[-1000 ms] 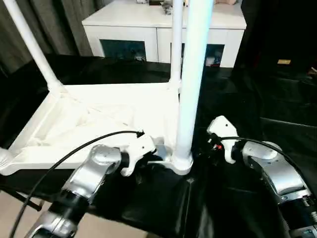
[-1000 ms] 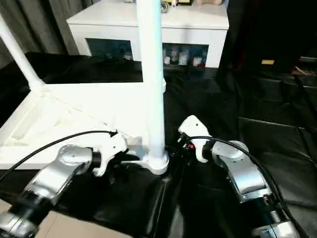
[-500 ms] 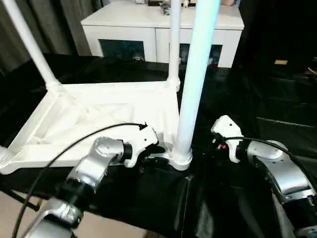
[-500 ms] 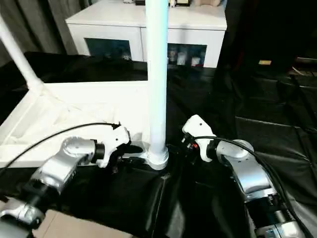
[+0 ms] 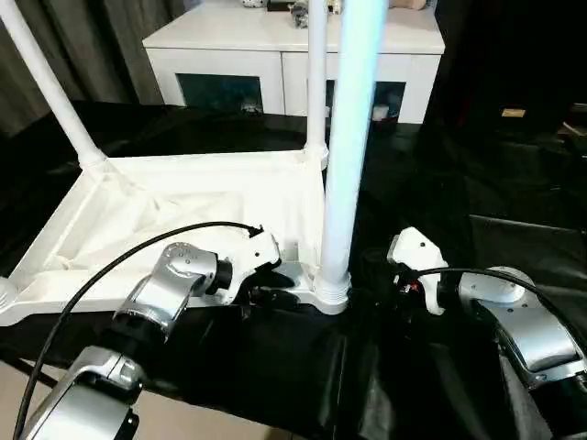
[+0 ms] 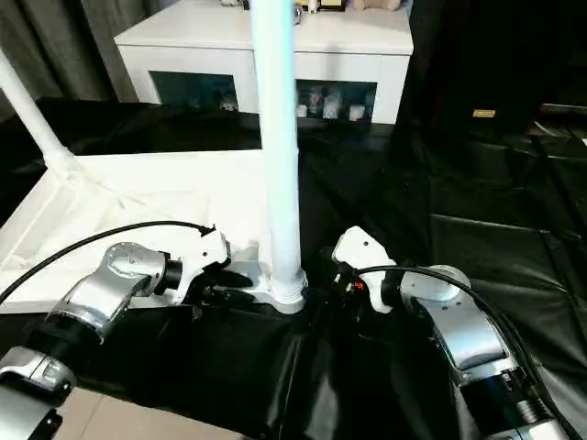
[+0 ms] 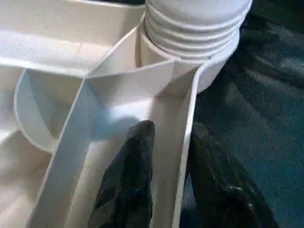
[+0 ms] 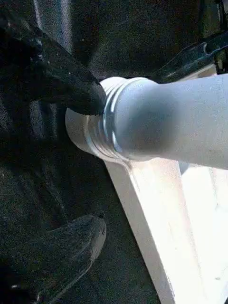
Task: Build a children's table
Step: Rotate table base, then rotate leg to tighten
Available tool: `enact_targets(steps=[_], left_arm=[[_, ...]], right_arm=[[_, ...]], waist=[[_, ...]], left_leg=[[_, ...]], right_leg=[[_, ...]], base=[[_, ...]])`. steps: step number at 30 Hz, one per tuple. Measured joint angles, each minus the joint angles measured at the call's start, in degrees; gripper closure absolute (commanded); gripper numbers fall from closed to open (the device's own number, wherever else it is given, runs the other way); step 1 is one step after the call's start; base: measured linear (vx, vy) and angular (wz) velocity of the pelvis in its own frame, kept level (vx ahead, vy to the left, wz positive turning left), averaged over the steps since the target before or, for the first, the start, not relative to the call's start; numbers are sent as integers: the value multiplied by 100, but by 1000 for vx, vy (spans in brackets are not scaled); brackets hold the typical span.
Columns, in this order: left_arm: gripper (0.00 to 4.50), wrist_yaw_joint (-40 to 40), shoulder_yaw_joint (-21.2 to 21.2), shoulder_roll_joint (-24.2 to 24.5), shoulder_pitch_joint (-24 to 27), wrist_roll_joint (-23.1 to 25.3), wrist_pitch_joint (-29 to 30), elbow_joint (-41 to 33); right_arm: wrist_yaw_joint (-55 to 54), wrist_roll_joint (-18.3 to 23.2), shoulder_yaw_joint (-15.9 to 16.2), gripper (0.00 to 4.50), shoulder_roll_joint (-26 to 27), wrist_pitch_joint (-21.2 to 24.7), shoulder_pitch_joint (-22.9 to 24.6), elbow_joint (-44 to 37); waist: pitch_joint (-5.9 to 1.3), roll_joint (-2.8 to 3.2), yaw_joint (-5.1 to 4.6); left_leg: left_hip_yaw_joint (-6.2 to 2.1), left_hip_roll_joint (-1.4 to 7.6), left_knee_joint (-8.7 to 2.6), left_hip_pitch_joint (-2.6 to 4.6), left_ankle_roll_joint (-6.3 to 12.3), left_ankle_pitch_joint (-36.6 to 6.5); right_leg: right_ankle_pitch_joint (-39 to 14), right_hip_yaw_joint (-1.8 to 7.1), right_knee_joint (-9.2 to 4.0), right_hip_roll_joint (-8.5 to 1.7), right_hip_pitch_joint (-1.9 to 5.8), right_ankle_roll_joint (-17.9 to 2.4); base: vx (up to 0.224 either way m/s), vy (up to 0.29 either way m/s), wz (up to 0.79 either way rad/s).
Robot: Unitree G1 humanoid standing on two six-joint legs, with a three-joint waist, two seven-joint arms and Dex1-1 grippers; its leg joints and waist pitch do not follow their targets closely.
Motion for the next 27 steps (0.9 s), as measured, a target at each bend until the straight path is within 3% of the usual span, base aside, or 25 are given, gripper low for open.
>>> enact_targets(steps=[13, 19, 23, 27], left_arm=[[447, -300, -48, 77, -29, 20, -100, 66], [449, -214, 43, 108, 218, -10, -69, -238], [449, -29, 81, 121, 503, -12, 158, -714], [450, 420, 86, -131, 680, 24, 511, -1111]], right_arm=[[7, 28, -8, 64, -19, 15, 0, -34], [9, 265, -122, 64, 60, 112, 17, -94], [108, 508, -216, 64, 99, 216, 112, -379], [256, 627, -189, 33, 80, 363, 233, -425]], waist=[[-5, 7, -35], [-7, 15, -110], [-14, 40, -102], [-22, 56, -92]], left_leg=[[4, 1, 0, 0, 0, 0], [1, 4, -3, -4, -1, -2], [4, 12, -5, 0, -1, -2], [13, 10, -1, 10, -1, -1]], right_leg=[[-1, 4, -7, 0, 0, 0], [-1, 6, -8, 0, 0, 0], [-2, 4, -7, 3, 1, 2], [-2, 12, -7, -4, 9, 2]], base=[[0, 0, 0], [0, 0, 0], [0, 0, 0], [0, 0, 0]])
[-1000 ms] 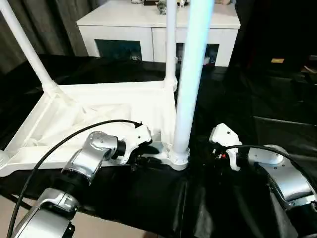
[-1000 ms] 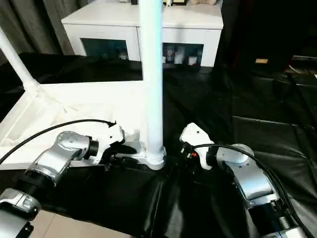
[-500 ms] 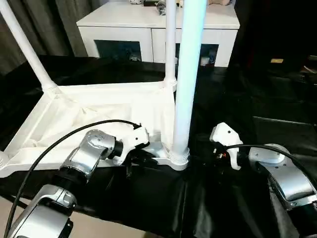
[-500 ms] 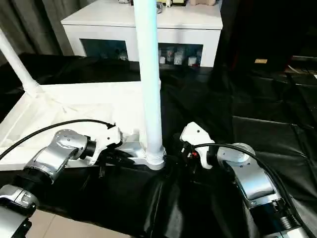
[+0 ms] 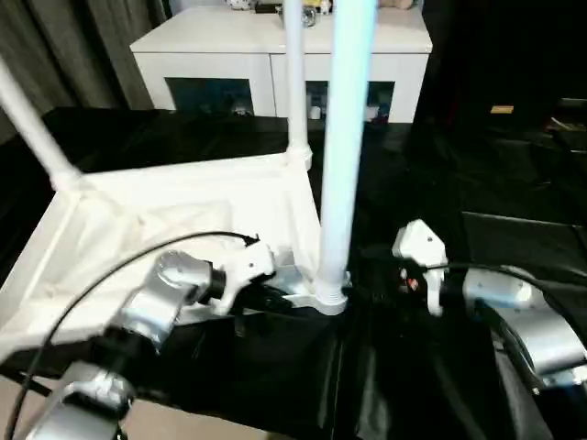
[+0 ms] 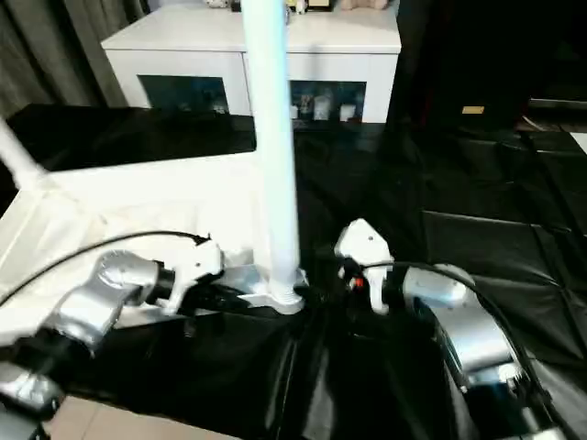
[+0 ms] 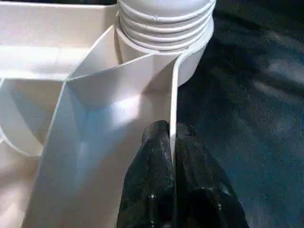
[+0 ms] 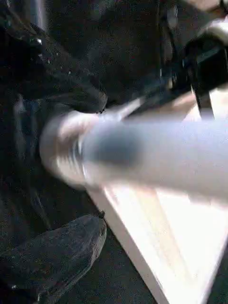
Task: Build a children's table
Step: Rotate leg to tighten
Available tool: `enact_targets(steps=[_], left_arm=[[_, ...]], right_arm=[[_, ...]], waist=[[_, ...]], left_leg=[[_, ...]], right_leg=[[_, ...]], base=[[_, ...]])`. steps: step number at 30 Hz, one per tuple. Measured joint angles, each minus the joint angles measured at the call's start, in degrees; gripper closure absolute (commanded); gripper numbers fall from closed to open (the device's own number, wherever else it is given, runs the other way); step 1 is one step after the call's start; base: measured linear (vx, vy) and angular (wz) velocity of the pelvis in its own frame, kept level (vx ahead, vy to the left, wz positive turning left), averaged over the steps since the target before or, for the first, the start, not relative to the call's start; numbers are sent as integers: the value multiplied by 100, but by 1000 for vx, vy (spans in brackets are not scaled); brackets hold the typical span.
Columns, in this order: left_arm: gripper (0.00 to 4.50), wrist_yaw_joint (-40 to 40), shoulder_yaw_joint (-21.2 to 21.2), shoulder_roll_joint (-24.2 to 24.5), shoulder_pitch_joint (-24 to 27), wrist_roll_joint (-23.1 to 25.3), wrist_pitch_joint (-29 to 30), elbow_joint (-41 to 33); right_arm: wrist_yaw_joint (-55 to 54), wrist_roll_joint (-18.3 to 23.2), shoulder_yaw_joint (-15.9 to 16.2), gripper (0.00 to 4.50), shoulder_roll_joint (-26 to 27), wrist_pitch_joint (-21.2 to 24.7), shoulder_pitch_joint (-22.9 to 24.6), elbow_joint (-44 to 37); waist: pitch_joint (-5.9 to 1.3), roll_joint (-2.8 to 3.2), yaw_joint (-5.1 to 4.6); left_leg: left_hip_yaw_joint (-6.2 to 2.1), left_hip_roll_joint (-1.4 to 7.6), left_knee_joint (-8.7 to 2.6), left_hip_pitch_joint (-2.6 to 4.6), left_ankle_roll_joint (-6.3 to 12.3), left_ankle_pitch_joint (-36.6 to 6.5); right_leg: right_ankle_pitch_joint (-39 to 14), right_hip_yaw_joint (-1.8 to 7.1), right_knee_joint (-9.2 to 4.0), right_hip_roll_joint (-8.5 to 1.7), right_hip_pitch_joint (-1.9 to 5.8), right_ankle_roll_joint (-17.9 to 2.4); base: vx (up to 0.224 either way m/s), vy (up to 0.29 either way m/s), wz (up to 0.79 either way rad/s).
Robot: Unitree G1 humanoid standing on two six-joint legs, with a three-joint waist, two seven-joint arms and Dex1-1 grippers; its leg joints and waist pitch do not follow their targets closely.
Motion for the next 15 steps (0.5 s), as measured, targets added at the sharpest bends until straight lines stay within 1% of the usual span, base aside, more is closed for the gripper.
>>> enact_targets(steps=[1, 2, 5, 10, 15], left_arm=[[450, 77, 13, -54, 22, 0, 40, -29], [450, 190, 47, -135, 80, -2, 56, -83], [450, 366, 71, -287, 166, -2, 89, -188], [450, 419, 59, -313, 180, -5, 95, -225], [450, 388, 22, -279, 191, -9, 118, -317]], right_arm=[[-6, -5, 5, 33, -1, 0, -1, 0], [-16, -19, 6, 11, -3, 0, -2, 2], [-217, -117, 14, 1, 122, -17, -93, 165], [-639, -369, 138, 1, 402, -19, -313, 504], [-828, -518, 194, 1, 548, -19, -415, 742]], waist=[[-2, 3, -1], [-3, 4, 1], [-7, 9, 7], [-8, 10, 20], [-8, 11, 33]], left_leg=[[1, 0, 1, 2, 0, 0], [0, 0, 1, 9, 0, 0], [-2, 0, 0, 12, 0, 0], [-7, -1, -1, 5, 0, 0], [-6, 0, -1, -3, 0, 0]], right_leg=[[0, 0, 0, -1, 2, -1], [0, -1, 0, -1, 9, 0], [-8, -6, 2, 0, 13, 14], [-21, -8, 2, 0, 12, 34], [-9, -10, 1, 0, 10, 14]], base=[[0, 0, 0], [0, 0, 0], [0, 0, 0], [0, 0, 0], [0, 0, 0]])
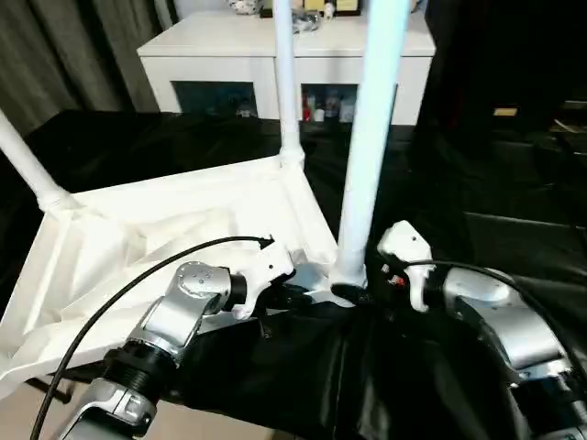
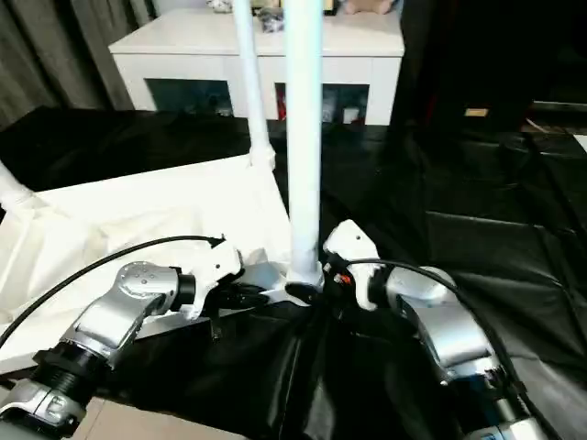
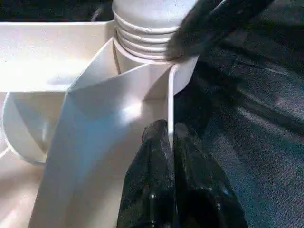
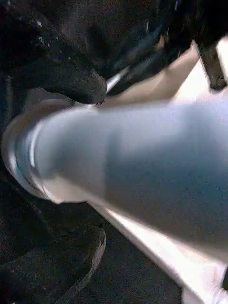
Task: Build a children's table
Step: Rotate leg to tighten
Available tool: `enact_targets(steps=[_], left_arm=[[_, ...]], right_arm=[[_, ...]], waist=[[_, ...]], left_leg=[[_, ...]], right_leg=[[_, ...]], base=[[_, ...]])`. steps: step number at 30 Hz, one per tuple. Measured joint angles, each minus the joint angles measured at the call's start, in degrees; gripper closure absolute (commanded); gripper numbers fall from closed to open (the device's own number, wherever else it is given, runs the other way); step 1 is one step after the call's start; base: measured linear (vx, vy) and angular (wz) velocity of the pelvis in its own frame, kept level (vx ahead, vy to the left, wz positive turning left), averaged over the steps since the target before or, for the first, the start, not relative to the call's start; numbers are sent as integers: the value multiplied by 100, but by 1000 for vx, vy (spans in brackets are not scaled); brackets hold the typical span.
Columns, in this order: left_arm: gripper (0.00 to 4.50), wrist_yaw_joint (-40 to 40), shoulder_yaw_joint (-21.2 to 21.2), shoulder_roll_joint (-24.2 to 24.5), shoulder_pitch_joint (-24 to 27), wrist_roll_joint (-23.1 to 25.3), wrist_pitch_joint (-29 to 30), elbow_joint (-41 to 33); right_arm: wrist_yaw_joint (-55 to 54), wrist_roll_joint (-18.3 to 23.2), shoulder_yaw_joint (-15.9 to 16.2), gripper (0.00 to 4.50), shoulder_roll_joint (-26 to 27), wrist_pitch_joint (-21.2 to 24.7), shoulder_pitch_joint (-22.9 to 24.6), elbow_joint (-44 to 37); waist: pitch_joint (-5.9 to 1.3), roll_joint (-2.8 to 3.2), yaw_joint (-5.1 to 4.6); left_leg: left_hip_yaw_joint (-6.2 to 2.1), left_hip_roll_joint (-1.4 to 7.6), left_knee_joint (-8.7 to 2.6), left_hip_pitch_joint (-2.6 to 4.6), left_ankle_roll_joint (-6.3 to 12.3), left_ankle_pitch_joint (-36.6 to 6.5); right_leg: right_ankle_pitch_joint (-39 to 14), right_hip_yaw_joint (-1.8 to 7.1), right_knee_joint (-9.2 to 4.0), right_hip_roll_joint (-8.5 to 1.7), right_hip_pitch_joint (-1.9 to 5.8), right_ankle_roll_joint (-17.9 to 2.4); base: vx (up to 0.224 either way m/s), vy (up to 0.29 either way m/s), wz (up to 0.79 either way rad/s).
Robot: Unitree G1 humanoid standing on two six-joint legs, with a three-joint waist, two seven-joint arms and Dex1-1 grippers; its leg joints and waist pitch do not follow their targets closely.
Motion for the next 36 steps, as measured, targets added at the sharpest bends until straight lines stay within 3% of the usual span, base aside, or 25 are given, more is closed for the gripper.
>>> enact_targets(steps=[3, 4, 15, 22, 27, 36], left_arm=[[450, -37, -4, 8, -1, 0, 1, -6], [450, -39, -4, 11, -2, 0, 1, -6], [450, -43, -4, 45, -5, -17, 19, -11], [450, -44, -4, 106, -7, -59, 74, -32], [450, 551, 69, -134, -232, 79, 262, 293], [450, 2341, 140, -1246, -1003, 382, 702, 1324]], right_arm=[[-41, -2, 5, 1, 42, 14, -74, 43], [-40, 1, 6, 28, 42, 14, -80, 58], [115, 25, 48, 98, 47, 15, -81, 116], [97, 79, 84, 168, 113, 46, -84, 142], [-981, -51, -145, 179, 745, 203, -133, 402], [-4167, -498, -866, 184, 2221, 348, -628, 1256]], waist=[[0, -1, 3], [2, -4, 4], [10, -15, -8], [18, -33, -27], [11, -68, -55], [-5, -80, -45]], left_leg=[[1, 1, 0, -1, 0, 0], [0, 1, 0, -1, 0, 0], [0, 2, 0, 1, 0, 0], [1, 7, -1, 4, 0, 0], [-2, 9, -1, 16, -2, 1], [-14, -22, -2, 37, -12, 7]], right_leg=[[-1, -1, -1, 0, 0, 1], [-1, -2, -1, 0, 0, 1], [-1, -2, 1, 1, 0, 1], [0, -3, 2, 5, 0, 1], [-12, -5, -1, 9, 4, 21], [-16, 7, -36, -6, 17, 28]], base=[[0, 0, 0], [0, 0, 0], [0, 0, 0], [0, 0, 0], [0, 0, 0], [0, 0, 0]])
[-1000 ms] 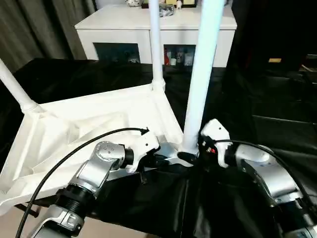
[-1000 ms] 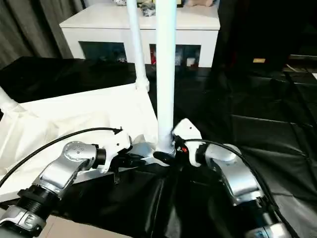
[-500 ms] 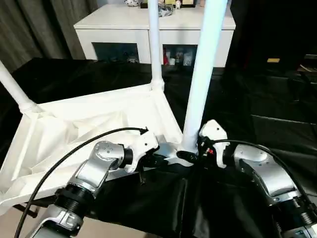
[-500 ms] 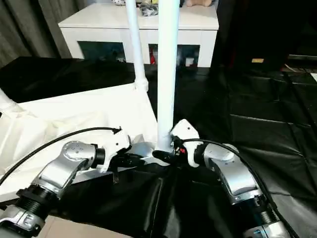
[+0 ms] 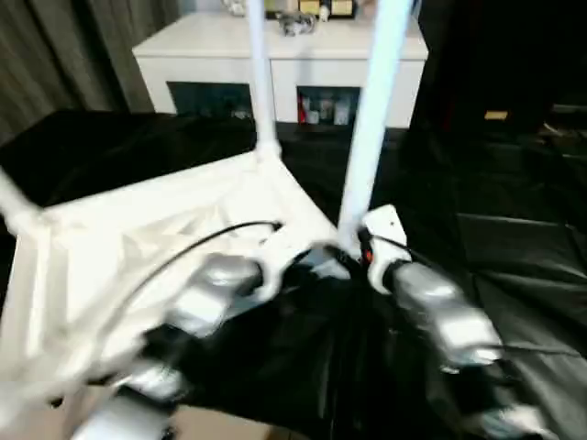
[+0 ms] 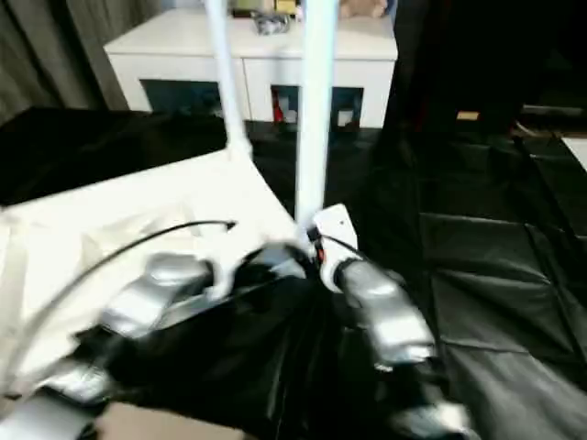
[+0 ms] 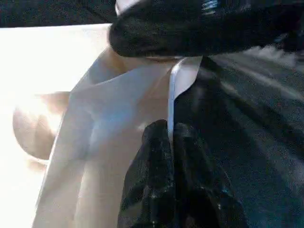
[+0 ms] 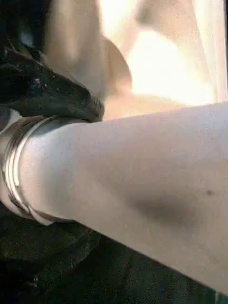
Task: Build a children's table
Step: Rotate leg to tighten
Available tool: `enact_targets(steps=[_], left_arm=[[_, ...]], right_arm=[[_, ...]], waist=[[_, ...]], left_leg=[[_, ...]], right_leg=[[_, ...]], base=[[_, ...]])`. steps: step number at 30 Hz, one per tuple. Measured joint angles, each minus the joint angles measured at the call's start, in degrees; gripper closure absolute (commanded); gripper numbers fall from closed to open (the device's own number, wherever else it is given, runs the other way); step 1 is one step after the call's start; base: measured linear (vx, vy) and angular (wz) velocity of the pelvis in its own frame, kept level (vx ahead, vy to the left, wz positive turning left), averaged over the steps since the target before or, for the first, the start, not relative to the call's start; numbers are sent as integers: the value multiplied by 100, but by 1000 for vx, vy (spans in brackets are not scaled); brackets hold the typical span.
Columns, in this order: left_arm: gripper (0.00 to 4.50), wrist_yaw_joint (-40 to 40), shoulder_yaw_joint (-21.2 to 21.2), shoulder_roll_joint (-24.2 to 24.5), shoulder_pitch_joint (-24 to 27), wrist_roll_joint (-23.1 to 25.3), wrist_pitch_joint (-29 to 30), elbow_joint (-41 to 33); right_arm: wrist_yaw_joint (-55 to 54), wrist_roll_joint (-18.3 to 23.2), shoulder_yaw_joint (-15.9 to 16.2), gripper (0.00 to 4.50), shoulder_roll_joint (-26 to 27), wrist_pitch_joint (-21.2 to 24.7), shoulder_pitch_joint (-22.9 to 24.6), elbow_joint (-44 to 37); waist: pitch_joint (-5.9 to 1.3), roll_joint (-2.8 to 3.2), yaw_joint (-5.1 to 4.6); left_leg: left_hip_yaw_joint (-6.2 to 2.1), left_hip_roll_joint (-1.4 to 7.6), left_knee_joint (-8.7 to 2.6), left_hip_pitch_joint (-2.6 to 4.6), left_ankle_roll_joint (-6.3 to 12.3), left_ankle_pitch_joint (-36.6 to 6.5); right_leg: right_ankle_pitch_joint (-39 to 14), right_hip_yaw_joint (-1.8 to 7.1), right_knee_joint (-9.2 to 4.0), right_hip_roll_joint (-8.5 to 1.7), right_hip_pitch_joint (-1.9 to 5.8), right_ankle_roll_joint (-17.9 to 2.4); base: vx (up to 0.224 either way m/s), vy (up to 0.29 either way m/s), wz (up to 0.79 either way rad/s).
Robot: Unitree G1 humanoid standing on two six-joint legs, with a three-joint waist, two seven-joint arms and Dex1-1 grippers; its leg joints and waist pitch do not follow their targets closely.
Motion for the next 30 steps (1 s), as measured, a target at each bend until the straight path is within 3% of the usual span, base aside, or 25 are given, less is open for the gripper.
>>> enact_targets(steps=[6, 7, 9, 10, 14, 18, 20, 25, 30], left_arm=[[450, 410, 8, -289, -244, 4, -78, 457], [450, 418, 10, -296, -256, 4, -111, 494], [450, 418, 10, -292, -268, 4, -131, 520], [450, 408, 9, -278, -267, 1, -144, 518], [450, 328, 105, 40, -220, -6, -263, 457], [450, -296, 73, 399, 2, -87, -375, 79], [450, -837, -3, 672, 163, -212, -453, -205], [450, -2044, -208, 1367, 560, -468, -831, -843], [450, -2682, -295, 1711, 755, -613, -822, -1263]], right_arm=[[-564, -85, -159, 184, 288, -309, -252, 527], [-564, -90, -179, 149, 300, -345, -265, 564], [-500, -89, -212, 149, 299, -372, -270, 579], [-429, -86, -225, 109, 286, -412, -264, 575], [-5, 169, -176, 92, 185, -447, -83, 491], [1014, 393, 9, 63, -345, -351, -73, 346], [1864, 481, 252, 26, -850, -166, 17, 9], [3420, 764, 635, 4, -1760, -108, 394, -807], [4388, 1016, 768, 4, -2278, -129, 586, -1217]], waist=[[-10, 13, 2], [-11, 16, 2], [-12, 16, 3], [-12, 16, 4], [5, -2, -83], [9, 2, -105], [13, 9, -30], [14, 23, 124], [17, 20, 171]], left_leg=[[-3, -24, -23, 20, 2, 0], [-3, -28, -23, 21, 2, -1], [-3, -29, -25, 22, 3, -1], [-4, -29, -28, 22, 3, -1], [-23, -29, -58, 6, 2, 0], [-33, -24, -79, -23, 0, 0], [-33, -20, -101, -30, 1, 1], [4, 35, -72, -57, 33, 21], [16, 35, 1, -113, 76, -8]], right_leg=[[1, 6, -66, -8, 40, 0], [1, 8, -67, -11, 43, 0], [1, 9, -67, -12, 45, 0], [1, 8, -67, -12, 45, 0], [2, -13, -68, -4, 23, 1], [37, -27, -57, 8, -1, -11], [57, -39, -57, 11, -7, -44], [27, -58, -54, 22, -46, -43], [28, -48, -49, 12, -71, -46]], base=[[0, 0, 0], [0, 0, 0], [0, 0, 0], [0, 0, 0], [0, 0, 0], [0, 0, 0], [0, 0, 0], [39, -1, 0], [0, 0, 0]])
